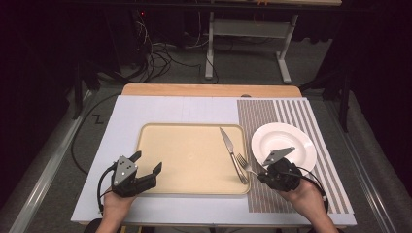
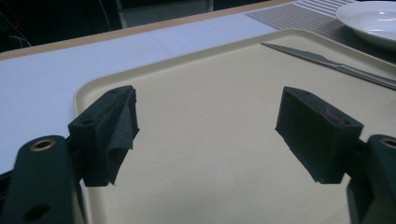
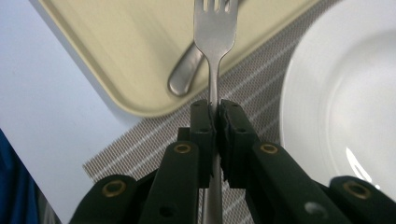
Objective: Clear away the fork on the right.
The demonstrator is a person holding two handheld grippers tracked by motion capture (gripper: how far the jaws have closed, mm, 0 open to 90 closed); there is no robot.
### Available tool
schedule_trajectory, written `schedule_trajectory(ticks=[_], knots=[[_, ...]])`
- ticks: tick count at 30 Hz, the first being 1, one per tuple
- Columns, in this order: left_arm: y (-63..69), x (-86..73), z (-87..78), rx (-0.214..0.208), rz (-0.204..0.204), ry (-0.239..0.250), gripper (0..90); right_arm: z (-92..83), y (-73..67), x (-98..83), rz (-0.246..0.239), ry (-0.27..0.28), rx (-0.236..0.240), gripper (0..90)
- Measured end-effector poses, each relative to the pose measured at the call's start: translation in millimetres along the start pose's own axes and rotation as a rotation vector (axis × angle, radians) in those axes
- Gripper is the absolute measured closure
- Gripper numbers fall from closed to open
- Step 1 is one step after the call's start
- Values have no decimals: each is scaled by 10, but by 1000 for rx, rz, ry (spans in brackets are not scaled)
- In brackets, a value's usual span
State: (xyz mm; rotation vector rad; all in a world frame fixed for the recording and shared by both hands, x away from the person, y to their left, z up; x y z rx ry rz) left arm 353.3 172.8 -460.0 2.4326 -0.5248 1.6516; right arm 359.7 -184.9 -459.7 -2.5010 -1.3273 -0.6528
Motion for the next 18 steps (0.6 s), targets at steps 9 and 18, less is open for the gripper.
schedule_trajectory(ticks=[9, 18], knots=[[-3, 2, -3, 1, 0, 2, 218, 32, -38, 262, 15, 2, 32, 859], [-10, 4, -5, 2, -6, 2, 217, 114, -114, 455, 24, 2, 59, 859]])
Point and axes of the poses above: each handheld gripper's, and its own axes: z roughly forward along the jaws, x roughly out of its top, y roughly to its right, the point moved 9 cm from there along z, roughly forward along the jaws, and after that the axes turned 6 degrees about x, right-handed, at the moved point
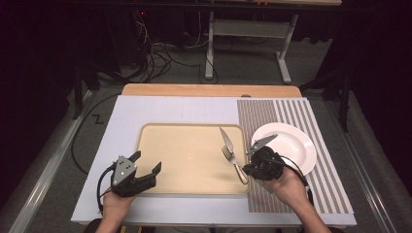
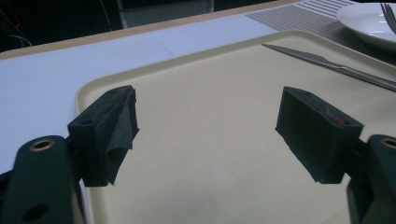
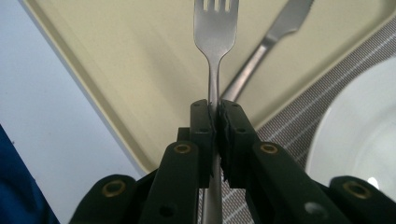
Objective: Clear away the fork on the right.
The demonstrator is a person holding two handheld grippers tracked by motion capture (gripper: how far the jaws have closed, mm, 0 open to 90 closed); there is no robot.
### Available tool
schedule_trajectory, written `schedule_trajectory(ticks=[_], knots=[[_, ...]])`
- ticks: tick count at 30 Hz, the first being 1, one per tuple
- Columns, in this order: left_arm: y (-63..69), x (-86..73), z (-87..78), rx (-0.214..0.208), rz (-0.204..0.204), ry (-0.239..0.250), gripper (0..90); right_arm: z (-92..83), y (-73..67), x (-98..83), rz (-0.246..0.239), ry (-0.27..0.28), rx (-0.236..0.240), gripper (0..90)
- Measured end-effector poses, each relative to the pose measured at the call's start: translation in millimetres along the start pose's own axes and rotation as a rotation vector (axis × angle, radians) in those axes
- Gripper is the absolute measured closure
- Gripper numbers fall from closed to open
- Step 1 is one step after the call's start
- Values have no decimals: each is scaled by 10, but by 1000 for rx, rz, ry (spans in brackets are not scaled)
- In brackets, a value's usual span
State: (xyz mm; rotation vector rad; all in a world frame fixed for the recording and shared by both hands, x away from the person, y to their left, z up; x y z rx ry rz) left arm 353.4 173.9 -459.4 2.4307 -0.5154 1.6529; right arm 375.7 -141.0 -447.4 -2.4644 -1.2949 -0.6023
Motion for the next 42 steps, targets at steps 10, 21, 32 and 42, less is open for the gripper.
schedule_trajectory(ticks=[10, 21, 32, 42], knots=[[-4, 1, -1, -4, -5, 0, 215, 177, -62, 194, -6, -23, 25, 858], [-8, 10, -5, -11, -5, 11, 215, 392, -104, 387, 0, -42, 44, 858], [-3, 6, -12, -12, -4, 8, 220, 578, -116, 487, 12, -50, 54, 858], [14, 1, -4, -18, 3, 8, 214, 730, -77, 505, 31, -68, 52, 858]])
Point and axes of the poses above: each handheld gripper's, and its own axes: z roughly forward along the jaws, x roughly out of its top, y roughly to its right, the point moved 9 cm from there along z, roughly forward along the jaws, and after that the axes turned 6 degrees about x, right-handed, at the moved point
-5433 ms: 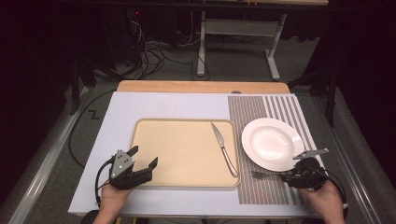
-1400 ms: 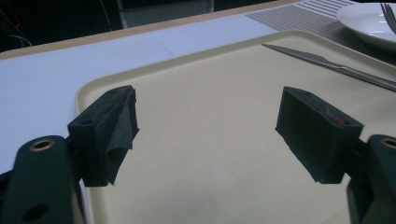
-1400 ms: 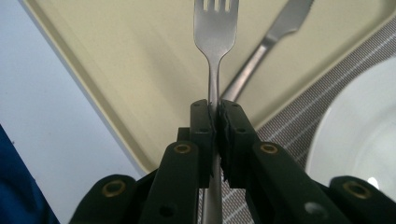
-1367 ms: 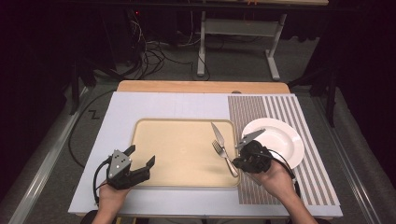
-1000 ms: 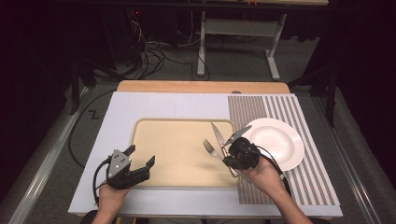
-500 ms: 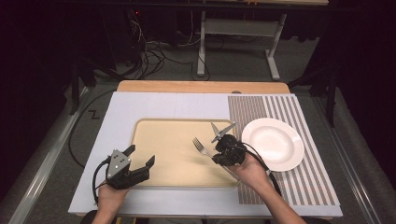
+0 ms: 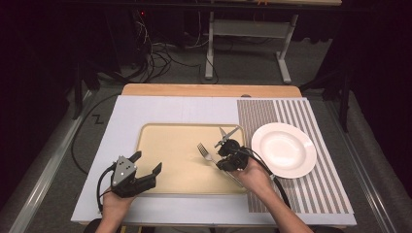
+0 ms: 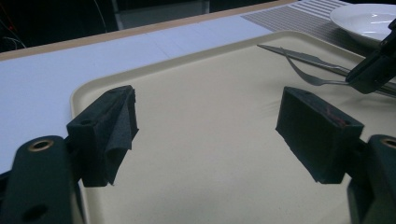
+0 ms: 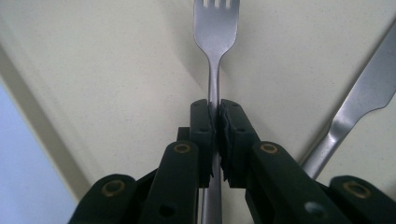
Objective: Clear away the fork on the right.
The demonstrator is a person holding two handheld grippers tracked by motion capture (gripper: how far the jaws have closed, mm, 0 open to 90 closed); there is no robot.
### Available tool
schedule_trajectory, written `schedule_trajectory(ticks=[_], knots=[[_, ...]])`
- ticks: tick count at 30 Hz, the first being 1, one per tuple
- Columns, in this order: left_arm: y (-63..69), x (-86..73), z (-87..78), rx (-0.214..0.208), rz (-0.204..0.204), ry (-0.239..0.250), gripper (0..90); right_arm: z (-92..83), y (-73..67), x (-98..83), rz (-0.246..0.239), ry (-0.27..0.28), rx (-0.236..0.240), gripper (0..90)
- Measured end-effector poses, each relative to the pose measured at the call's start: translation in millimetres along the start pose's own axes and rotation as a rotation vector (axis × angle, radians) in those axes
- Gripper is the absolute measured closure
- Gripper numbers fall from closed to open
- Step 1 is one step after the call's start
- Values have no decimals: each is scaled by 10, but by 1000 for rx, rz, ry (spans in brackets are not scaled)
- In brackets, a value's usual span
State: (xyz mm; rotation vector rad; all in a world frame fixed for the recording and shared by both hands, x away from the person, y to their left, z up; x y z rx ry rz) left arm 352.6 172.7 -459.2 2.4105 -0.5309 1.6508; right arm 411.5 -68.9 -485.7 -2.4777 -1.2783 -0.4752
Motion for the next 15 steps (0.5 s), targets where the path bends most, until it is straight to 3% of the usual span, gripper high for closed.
schedule_trajectory(ticks=[15], knots=[[11, -9, 0, -9, 2, -8, 214, 132, 43, 16, 17, -14, -35, 850]])
Point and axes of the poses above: each handheld gripper's, and its own axes: z roughly forward along the jaws, x roughly out of its top, y roughly to its right, the point moved 9 cm from there along z, roughly forward along the jaws, and after that the axes turned 6 degrees about x, right-handed, at the moved point
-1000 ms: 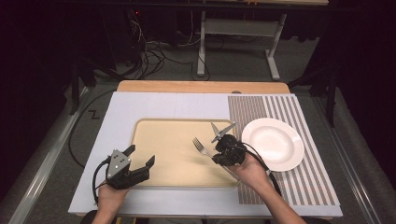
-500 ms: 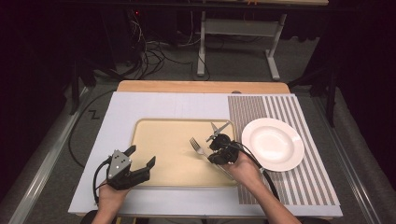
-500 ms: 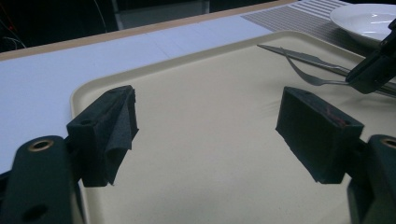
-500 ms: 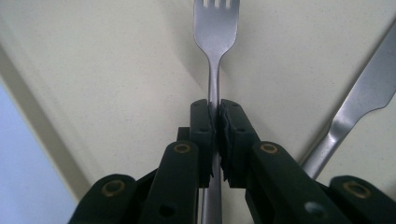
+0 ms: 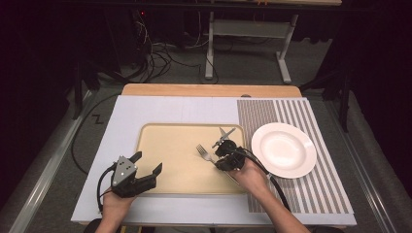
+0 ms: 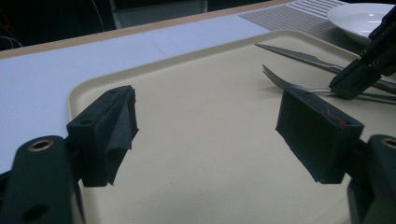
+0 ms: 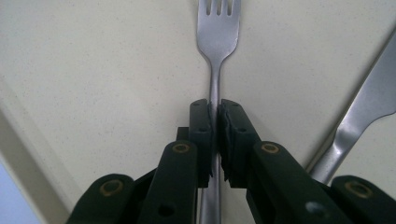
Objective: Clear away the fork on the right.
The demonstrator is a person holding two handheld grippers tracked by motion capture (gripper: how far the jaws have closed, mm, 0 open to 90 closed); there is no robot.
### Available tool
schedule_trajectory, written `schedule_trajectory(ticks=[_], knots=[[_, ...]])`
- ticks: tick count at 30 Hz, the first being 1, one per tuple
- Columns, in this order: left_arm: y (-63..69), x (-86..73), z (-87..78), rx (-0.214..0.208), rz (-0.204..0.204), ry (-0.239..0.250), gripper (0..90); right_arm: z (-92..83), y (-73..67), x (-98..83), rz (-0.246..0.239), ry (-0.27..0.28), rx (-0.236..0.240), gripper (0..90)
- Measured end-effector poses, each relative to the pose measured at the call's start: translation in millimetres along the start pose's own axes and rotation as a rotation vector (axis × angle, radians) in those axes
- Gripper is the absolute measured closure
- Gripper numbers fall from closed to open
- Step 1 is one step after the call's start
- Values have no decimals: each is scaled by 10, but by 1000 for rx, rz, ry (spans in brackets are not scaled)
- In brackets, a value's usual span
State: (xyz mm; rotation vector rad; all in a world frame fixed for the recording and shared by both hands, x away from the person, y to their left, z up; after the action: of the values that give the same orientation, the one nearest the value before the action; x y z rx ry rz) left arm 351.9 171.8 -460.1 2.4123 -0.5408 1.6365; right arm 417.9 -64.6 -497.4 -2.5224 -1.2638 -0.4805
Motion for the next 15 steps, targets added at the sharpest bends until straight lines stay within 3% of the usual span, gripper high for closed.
schedule_trajectory(ticks=[4, 15], knots=[[3, -1, 1, 0, 0, 0, 214, 7, 22, 10, -24, 4, -32, 839], [7, -4, 9, -1, 3, -2, 215, -7, 146, 17, -25, 8, -91, 787]])
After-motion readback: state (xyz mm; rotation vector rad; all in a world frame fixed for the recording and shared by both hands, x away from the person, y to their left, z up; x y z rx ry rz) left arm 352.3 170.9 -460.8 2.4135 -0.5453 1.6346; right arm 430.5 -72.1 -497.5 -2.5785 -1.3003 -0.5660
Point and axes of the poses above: each handheld gripper's, and its own axes: z roughly forward along the jaws, x roughly out of its top, y roughly to its right, the point moved 9 cm from there along z, roughly forward along the jaws, and after that the axes turned 6 degrees about x, right-handed, at the moved point
